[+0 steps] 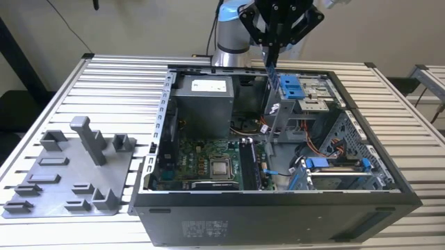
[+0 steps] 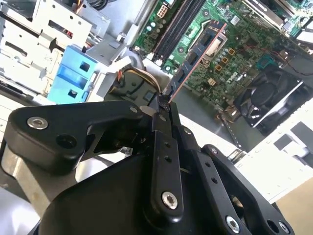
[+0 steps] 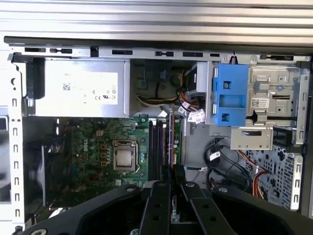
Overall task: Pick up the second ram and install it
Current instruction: 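Insert the second ram into the second slot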
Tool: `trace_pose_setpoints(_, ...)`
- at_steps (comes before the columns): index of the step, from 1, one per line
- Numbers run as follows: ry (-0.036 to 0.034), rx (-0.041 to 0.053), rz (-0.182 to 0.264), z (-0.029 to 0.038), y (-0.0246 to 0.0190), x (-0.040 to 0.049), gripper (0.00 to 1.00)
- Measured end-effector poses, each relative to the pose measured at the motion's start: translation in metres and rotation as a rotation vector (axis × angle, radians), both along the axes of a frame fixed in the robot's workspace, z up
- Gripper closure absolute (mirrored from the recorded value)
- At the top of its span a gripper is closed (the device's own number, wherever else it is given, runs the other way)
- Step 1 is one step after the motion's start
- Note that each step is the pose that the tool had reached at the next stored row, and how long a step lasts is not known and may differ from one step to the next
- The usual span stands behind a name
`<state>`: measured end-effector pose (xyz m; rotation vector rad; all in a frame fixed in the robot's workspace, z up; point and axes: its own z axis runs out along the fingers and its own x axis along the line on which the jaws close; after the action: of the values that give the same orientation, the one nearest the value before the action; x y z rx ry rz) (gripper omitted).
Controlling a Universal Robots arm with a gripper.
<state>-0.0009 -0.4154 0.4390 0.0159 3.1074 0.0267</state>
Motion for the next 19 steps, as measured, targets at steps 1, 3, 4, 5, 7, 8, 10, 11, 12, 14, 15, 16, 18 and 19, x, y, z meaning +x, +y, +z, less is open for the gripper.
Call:
trace_pose_setpoints(1,0.0007,0.0,-0.005,-0.0001,0.0,0.0,0.86)
trace_pose_setpoints(3,0.0014,0.0,-0.019,-0.0002,0.0,0.0,0.86)
trace_pose_setpoints(4,0.0016,0.0,-0.027,-0.0002,0.0,0.0001,0.86)
trace_pose_setpoints(5,0.0015,0.0,-0.035,-0.0003,0.0,0.0001,0.86)
trace_pose_setpoints(7,0.0015,0.0,-0.045,-0.0004,0.0,0.0004,0.86)
trace_pose_setpoints(8,0.0015,0.0,-0.045,-0.0005,0.0,0.0005,0.86)
trace_pose_setpoints(10,0.0015,0.0,-0.046,-0.0006,0.0,0.0007,0.86)
trace_pose_setpoints(11,0.0015,-0.0001,-0.046,-0.0007,0.0,0.0008,0.86)
trace_pose_setpoints(12,0.0015,-0.0001,-0.046,-0.0008,0.0,0.0009,0.86)
trace_pose_setpoints(14,0.0015,0.0001,-0.046,-0.0013,0.0001,0.001,0.86)
trace_pose_setpoints(15,0.0015,-0.0001,-0.046,-0.0016,0.0001,0.001,0.86)
trace_pose_setpoints(16,0.0015,0.0,-0.046,-0.0018,0.0,0.001,0.86)
trace_pose_setpoints(18,0.0015,-0.0001,-0.046,-0.002,0.0,0.001,0.86)
trace_pose_setpoints(19,0.0015,-0.0002,-0.046,-0.002,0.0,0.001,0.86)
